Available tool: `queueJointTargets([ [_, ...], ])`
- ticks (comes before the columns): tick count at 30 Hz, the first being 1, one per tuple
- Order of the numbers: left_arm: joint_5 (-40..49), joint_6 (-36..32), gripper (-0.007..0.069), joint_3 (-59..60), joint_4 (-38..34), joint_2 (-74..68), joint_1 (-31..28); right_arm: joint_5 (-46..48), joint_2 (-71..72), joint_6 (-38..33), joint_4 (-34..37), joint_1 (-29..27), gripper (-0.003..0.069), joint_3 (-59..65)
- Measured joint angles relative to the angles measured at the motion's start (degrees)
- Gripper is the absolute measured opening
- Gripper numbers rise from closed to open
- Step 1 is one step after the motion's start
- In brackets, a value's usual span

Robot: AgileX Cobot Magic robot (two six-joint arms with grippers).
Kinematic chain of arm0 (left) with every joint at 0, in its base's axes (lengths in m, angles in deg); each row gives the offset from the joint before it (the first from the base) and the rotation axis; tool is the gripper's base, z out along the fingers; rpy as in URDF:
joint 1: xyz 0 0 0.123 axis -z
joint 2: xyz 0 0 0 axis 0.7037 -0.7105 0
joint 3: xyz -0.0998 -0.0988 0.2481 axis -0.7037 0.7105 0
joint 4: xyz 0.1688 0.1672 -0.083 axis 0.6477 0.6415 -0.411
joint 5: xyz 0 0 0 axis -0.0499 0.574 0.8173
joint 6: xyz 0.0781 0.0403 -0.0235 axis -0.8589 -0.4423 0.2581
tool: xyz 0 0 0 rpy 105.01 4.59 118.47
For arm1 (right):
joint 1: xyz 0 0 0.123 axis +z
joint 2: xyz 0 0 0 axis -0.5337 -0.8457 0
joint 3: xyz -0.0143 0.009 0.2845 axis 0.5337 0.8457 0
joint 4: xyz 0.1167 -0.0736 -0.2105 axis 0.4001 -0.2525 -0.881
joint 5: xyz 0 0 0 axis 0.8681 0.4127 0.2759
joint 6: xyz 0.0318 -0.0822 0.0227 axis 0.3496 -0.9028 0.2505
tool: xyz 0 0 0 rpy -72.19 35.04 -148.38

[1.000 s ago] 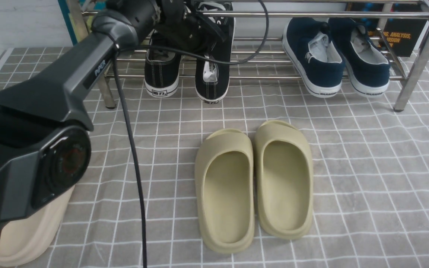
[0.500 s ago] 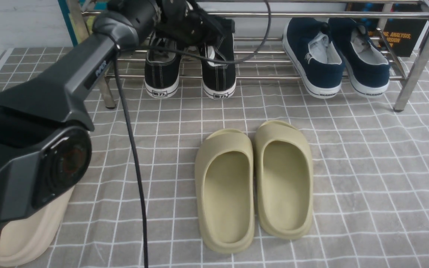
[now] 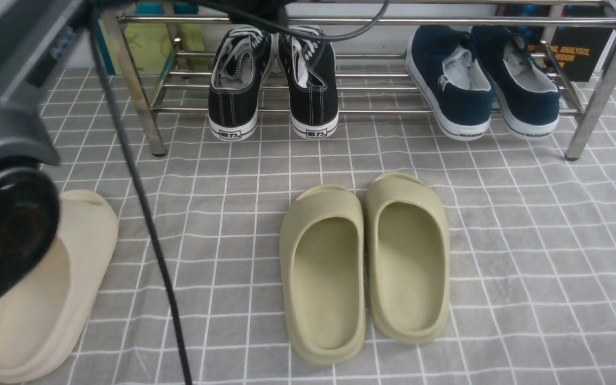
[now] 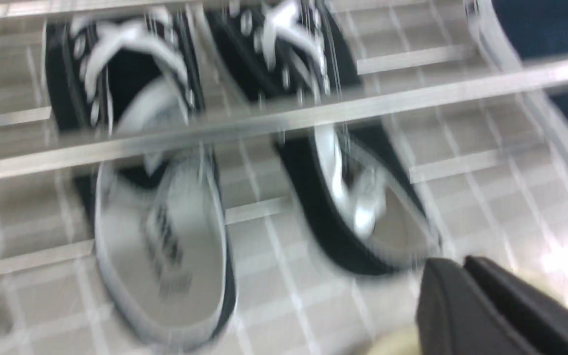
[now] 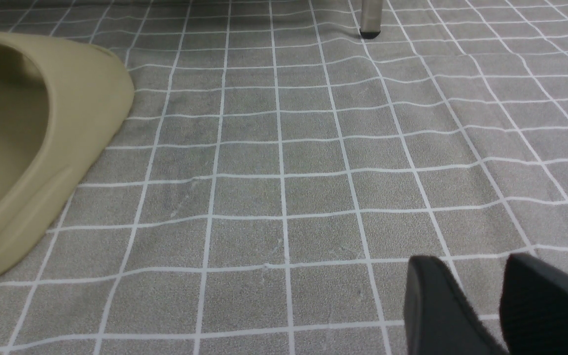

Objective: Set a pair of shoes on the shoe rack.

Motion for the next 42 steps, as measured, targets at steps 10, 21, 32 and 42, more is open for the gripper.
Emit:
queueJointTargets([
  [10,4.69,-3.76,-0.0013,6.12,3.3,16.71,0.0,0.0,0.0,0.0,0.0,0.0,0.0239,0.0],
  [21,2.59,-4.44,-0.0013,40.38,0.29,45.34,0.0,0.0,0.0,0.0,0.0,0.0,0.0239,0.0],
  [32,-29.99,-6.7,-0.0013,85.57,1.66,79.77,0.0,0.0,0.0,0.0,0.0,0.0,0.0239,0.0],
  [42,-38.14,-6.29,-0.0013,109.71,0.07,93.42,0.0,0.0,0.0,0.0,0.0,0.0,0.0239,0.0],
])
